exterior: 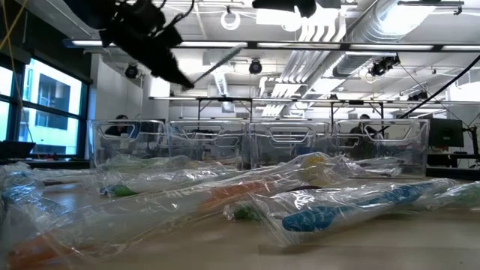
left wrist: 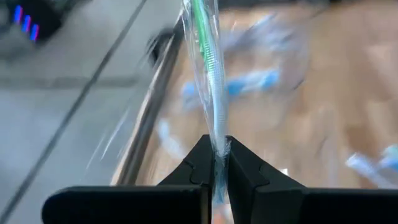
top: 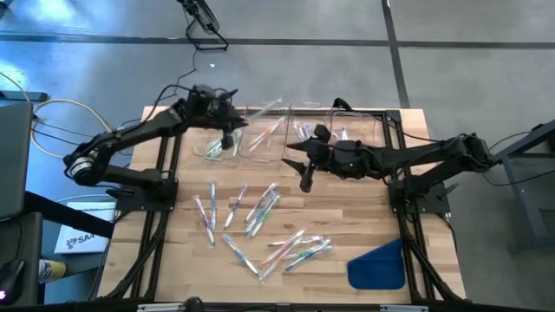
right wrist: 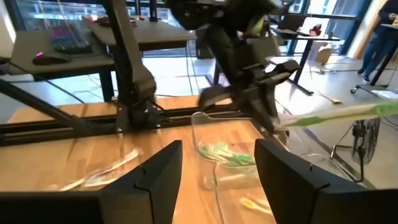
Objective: Pick & Place Toothbrushes
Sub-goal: Put the green toothbrush into the left transparent bin
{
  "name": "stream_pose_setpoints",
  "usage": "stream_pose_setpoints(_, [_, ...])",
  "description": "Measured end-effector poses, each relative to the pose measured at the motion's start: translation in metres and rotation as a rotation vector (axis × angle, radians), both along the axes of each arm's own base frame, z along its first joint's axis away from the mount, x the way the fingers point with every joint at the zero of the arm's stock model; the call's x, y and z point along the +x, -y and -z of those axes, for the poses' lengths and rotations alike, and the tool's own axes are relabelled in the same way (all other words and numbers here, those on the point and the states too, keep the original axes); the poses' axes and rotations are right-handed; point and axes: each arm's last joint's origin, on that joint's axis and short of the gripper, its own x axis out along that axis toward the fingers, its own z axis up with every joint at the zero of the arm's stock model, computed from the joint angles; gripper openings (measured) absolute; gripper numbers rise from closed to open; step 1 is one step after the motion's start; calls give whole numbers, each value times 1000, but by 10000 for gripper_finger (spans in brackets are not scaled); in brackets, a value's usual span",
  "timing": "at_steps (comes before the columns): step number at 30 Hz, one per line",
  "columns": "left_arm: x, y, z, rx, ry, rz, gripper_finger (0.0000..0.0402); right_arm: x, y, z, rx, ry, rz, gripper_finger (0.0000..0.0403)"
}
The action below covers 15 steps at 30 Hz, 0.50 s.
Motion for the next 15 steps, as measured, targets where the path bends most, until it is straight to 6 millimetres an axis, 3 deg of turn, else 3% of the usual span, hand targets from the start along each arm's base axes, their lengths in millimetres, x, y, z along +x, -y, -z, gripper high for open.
stream_pose_setpoints(10, [-50, -17, 31, -213, -391, -429, 14, -2, -2, 7, 7, -70, -3, 182])
stream_pose_setpoints(15, [-61, -15, 37, -271, -490, -577, 19, -2, -2, 7, 7, -73, -2, 178])
